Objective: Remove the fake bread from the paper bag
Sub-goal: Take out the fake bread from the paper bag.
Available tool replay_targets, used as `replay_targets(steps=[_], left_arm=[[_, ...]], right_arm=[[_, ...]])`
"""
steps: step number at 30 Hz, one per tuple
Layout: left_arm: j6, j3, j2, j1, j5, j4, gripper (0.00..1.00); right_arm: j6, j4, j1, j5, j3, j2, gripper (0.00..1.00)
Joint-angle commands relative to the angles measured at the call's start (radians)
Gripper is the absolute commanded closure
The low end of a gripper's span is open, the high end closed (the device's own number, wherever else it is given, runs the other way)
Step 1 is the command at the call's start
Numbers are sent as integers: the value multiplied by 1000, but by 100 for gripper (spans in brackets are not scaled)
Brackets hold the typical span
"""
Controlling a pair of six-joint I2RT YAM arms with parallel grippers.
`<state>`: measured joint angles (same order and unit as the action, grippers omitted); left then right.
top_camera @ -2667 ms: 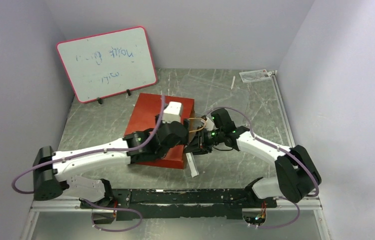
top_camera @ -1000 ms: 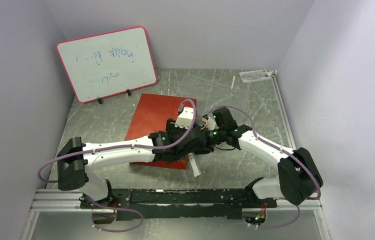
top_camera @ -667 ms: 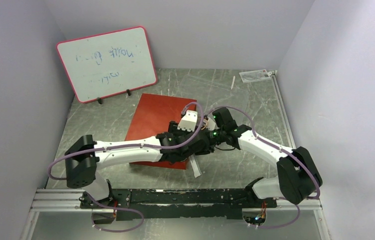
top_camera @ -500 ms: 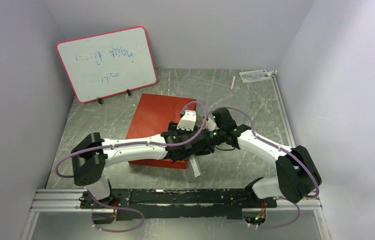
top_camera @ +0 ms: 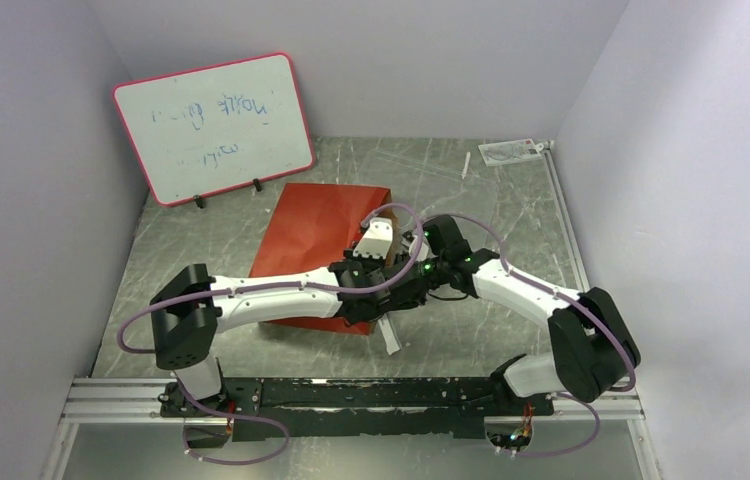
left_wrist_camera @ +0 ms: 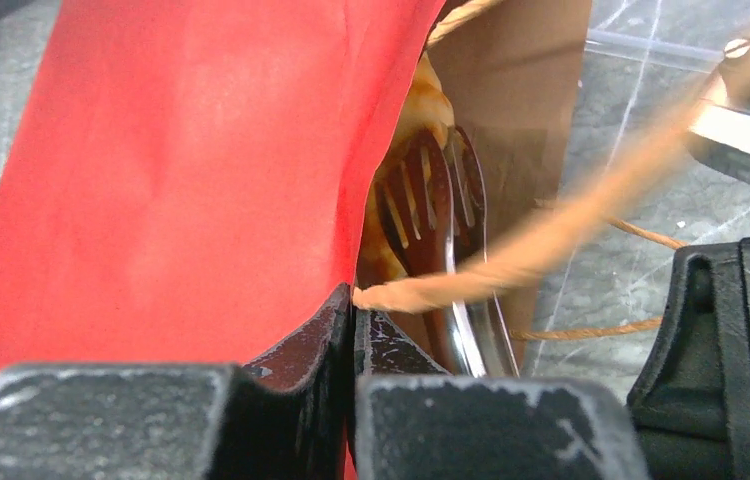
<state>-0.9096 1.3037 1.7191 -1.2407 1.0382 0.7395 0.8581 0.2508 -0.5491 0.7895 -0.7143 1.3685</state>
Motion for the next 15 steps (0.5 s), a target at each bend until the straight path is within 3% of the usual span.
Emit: replay_targets(steps=[1, 7, 15], left_arm=[[-28, 48, -46, 3, 100, 72, 93], [-88, 76, -76, 3, 144, 190, 93], [-276, 76, -90, 3, 166, 397, 93]], right_arm=[[-4, -47, 2, 26, -23, 9, 100], [-21, -23, 3, 12, -22, -10, 100], [-18, 17, 5, -10, -19, -79, 100]])
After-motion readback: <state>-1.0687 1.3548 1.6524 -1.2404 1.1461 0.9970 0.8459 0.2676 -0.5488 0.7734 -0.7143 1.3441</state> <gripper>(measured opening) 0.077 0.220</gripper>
